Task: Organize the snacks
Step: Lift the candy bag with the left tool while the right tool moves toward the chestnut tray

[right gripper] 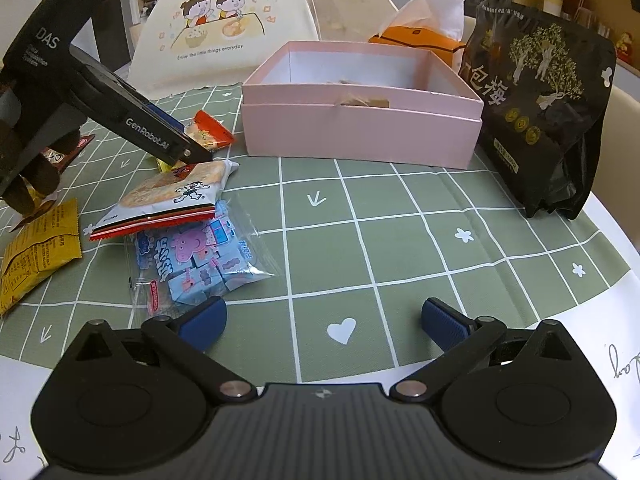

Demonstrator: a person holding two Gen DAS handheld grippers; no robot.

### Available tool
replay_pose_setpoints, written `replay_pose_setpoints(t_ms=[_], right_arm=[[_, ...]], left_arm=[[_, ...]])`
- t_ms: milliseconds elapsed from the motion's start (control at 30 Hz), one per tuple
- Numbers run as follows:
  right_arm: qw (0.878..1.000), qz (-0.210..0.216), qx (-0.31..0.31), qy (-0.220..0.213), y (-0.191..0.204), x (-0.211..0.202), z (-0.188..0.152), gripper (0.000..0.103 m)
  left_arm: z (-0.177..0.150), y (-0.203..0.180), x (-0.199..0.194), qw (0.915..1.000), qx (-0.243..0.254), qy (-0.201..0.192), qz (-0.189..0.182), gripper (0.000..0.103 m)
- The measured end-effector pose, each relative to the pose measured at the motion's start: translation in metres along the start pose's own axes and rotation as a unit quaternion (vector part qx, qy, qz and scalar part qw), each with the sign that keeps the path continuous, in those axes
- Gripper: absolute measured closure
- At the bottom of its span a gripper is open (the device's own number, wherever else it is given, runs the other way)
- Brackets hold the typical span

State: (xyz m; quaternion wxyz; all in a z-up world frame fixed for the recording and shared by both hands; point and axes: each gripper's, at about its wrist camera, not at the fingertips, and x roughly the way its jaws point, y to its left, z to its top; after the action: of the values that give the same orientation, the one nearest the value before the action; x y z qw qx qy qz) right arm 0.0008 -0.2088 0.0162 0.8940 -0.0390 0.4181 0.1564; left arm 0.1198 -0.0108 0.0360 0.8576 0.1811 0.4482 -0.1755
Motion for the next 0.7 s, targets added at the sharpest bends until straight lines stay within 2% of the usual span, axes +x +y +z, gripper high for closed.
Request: replay_pose_setpoints(t_ms=[33,100,167,233,300,333,433,533,600,633,700], right_arm=[[1.0,0.0,0.0,-0.001,0.0,0.0,0.0,0.0],[1.0,0.0,-0.001,-0.002,0.001,0.0,-0.001,0.0],[1.0,0.001,-0.002,-0.004,0.0,-0.001,-0.001,0.0],[1.0,0.002,-0.002,-0.007,0.0,-0.001,-0.002,0.0],[1.0,0.002,-0.001,-0.01,0.0,-0.001,-0.004,0.0],[1.0,0.002,-0.001,-0.011,0.0,-0.001,-0.004,0.0],[1.0,0.002,-0.002,-0.008,0.0,-0.001,-0.003,0.0],[1.0,0.009,-0.01,0.006,0.0,0.0,0.001,0.0],[0.999,0.016,-0.015,0.031,-0.002,0.001,0.011,0.004],[0.999,0.018,-0.015,0.039,-0.004,-0.001,0.016,0.011],[0.999,0.019,-0.014,0.035,-0.005,-0.007,0.031,0.014]], left_arm=[[0.001,0.004,0.0,0.9998,-0.011,-0.002,-0.014,0.035],[0.001,0.01,-0.004,0.9991,-0.031,-0.009,-0.027,0.036],[0.0,0.016,-0.007,0.9988,-0.043,-0.021,-0.009,0.04],[-0.001,0.02,-0.002,0.9987,-0.045,-0.01,0.02,0.038],[-0.001,0.029,0.009,0.9972,-0.072,0.014,0.014,0.04],[-0.001,0.032,0.015,0.9962,-0.083,0.024,0.012,0.033],[0.002,0.044,0.018,0.9925,-0.121,0.018,-0.005,0.033],[0.004,0.047,0.018,0.9908,-0.134,0.02,-0.003,0.038],[0.001,0.046,0.011,0.9909,-0.133,0.024,-0.007,0.041],[-0.004,0.048,0.005,0.9896,-0.14,0.025,-0.02,0.041],[-0.02,0.057,-0.01,0.9841,-0.171,0.013,-0.047,0.042]])
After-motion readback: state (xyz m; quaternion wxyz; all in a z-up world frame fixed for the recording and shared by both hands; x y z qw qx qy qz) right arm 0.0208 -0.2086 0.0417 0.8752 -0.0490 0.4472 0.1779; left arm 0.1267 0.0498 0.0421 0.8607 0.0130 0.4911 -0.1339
